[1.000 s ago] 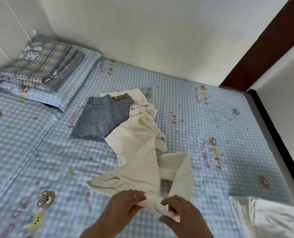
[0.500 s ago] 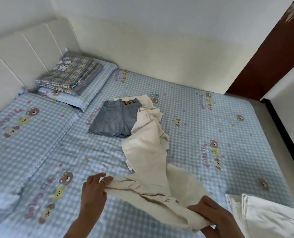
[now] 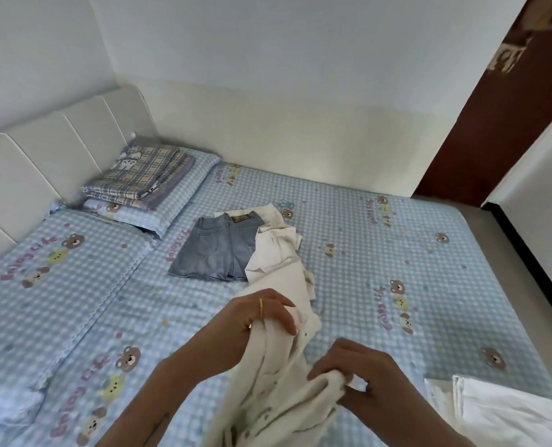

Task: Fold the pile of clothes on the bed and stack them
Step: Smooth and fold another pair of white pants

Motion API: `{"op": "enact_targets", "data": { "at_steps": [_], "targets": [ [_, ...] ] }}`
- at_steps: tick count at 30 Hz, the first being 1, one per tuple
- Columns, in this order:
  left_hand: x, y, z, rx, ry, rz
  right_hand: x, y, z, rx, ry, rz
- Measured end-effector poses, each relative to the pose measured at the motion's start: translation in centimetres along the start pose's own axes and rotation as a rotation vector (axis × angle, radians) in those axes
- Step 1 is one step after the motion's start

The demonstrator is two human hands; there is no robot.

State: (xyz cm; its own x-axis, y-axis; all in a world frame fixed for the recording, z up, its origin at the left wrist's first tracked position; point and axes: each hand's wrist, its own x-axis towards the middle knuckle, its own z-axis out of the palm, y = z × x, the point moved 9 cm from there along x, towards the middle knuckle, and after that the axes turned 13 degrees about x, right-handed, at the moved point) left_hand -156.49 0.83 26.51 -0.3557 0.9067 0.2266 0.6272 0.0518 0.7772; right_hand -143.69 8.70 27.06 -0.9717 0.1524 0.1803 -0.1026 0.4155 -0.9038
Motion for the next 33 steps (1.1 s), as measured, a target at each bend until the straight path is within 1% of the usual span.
{"op": "enact_targets", "data": {
  "at_steps": [1,2,3,5,8,9,13,16,18,20,23,25,26,27,29,33],
  "targets": [
    [0.1,0.9,0.5,-0.001,-0.034,0.021,0.7,-0.4,0.2,-0.018,0.054,0.029],
    [0.2,1.5,0.6,0.007,-0.039,0.041,1.3,-0.5,0.7,-0.02,0.087,0.022],
    [0.3,2.0,0.5,0.021,-0.036,0.049,1.6,-0.6,0.4,-0.008,0.159,0.009],
    [0.4,2.4,0.1,0.029,-0.033,0.005,1.9,-0.4,-0.7,0.006,0.296,0.022],
    [0.0,1.7,-0.6,-0.004,-0.04,-0.123,2.4,0.3,0.6,0.075,0.309,0.039],
    [-0.4,1.5,-0.6,0.019,-0.057,-0.148,2.5,0.9,0.7,0.096,0.322,0.054],
    [-2.1,1.4,-0.7,0.181,-0.082,-0.195,3.2,2.2,1.6,0.173,0.365,0.109],
    [-2.7,0.6,-0.9,0.405,-0.061,-0.224,3.8,2.6,2.8,0.169,0.358,0.108],
    [-3.1,-0.1,-1.6,0.43,-0.022,-0.269,4.0,3.4,3.1,0.214,0.331,0.088],
    [-3.8,-0.3,-2.3,0.435,0.006,-0.314,4.1,4.7,3.4,0.193,0.229,0.101],
    [-5.0,0.6,-4.7,0.464,0.11,-0.336,3.6,9.1,4.0,-0.059,0.041,0.174],
    [-5.8,1.5,-6.9,0.489,0.217,-0.362,2.9,13.1,4.3,-0.223,-0.091,0.28],
    [-6.2,2.0,-8.1,0.505,0.283,-0.377,2.6,14.5,4.5,-0.268,-0.131,0.317],
    [-6.6,2.4,-9.1,0.521,0.346,-0.386,2.4,15.4,4.6,-0.289,-0.146,0.331],
    [-7.2,3.1,-10.5,0.528,0.422,-0.401,2.1,16.0,4.8,-0.259,-0.126,0.331],
    [-8.0,2.4,-11.9,0.463,0.48,-0.459,0.4,15.2,5.1,-0.259,-0.141,0.306]
  ]
}}
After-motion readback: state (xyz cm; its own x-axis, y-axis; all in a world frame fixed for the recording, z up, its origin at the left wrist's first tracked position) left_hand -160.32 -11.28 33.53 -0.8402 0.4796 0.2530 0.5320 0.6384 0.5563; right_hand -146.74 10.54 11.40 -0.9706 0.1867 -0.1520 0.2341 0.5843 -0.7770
